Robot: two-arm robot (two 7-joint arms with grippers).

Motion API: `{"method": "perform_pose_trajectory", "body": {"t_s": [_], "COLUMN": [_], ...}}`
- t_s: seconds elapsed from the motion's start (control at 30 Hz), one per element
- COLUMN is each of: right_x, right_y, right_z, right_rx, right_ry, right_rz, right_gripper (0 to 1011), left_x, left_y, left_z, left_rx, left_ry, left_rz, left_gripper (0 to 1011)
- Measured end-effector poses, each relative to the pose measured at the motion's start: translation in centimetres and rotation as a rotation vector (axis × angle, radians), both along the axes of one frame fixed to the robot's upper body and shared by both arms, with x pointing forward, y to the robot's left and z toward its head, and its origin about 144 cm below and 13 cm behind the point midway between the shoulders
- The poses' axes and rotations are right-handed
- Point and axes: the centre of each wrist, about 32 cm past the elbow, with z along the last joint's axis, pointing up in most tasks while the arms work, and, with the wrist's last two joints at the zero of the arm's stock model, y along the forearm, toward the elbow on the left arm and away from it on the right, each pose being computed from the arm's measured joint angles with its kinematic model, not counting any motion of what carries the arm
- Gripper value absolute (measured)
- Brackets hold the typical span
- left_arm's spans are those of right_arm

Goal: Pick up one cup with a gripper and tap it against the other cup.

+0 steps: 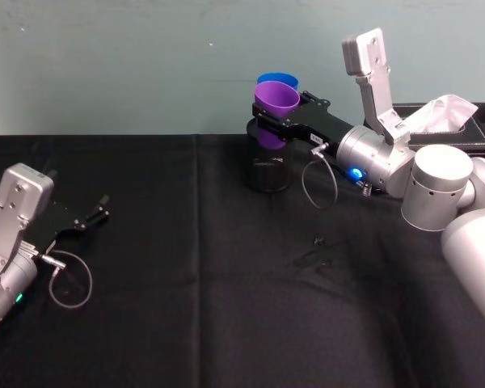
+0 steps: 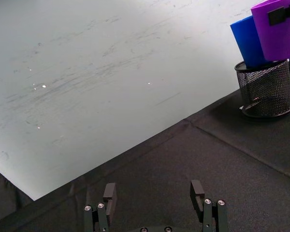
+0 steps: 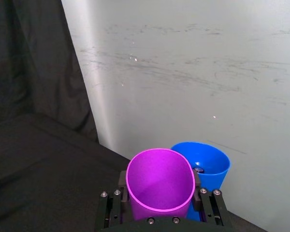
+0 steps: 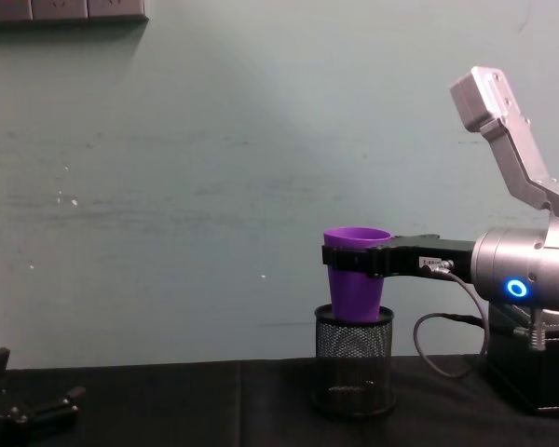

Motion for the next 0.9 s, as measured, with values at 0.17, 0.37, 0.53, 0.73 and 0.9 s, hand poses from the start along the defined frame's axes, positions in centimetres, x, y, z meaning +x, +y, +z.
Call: {"method": "perform_pose_trajectory", "body": {"t_s": [0.17, 0.37, 0.53, 0.73, 0.9], "right_x": [0.0, 0.0, 0.0, 0.0, 0.0], "right_y": [0.0, 0.0, 0.0, 0.0, 0.0], "right_z": [0.0, 0.0, 0.0, 0.0, 0.0], "right_rx": [0.0, 0.0, 0.0, 0.0, 0.0], "right_ry": [0.0, 0.0, 0.0, 0.0, 0.0], "right_rz": [0.0, 0.0, 0.0, 0.0, 0.0], "right_gripper": [720, 720, 720, 720, 720], "left_x": [0.0, 0.0, 0.0, 0.0, 0.0], "left_y": [0.0, 0.0, 0.0, 0.0, 0.0], "left_z": [0.0, 0.0, 0.0, 0.0, 0.0], "left_rx": [0.0, 0.0, 0.0, 0.0, 0.0], "left_ry": [0.0, 0.0, 0.0, 0.0, 0.0], "left_rz": [0.0, 0.0, 0.0, 0.0, 0.0], "left_gripper": [1000, 1000, 1000, 1000, 1000]}}
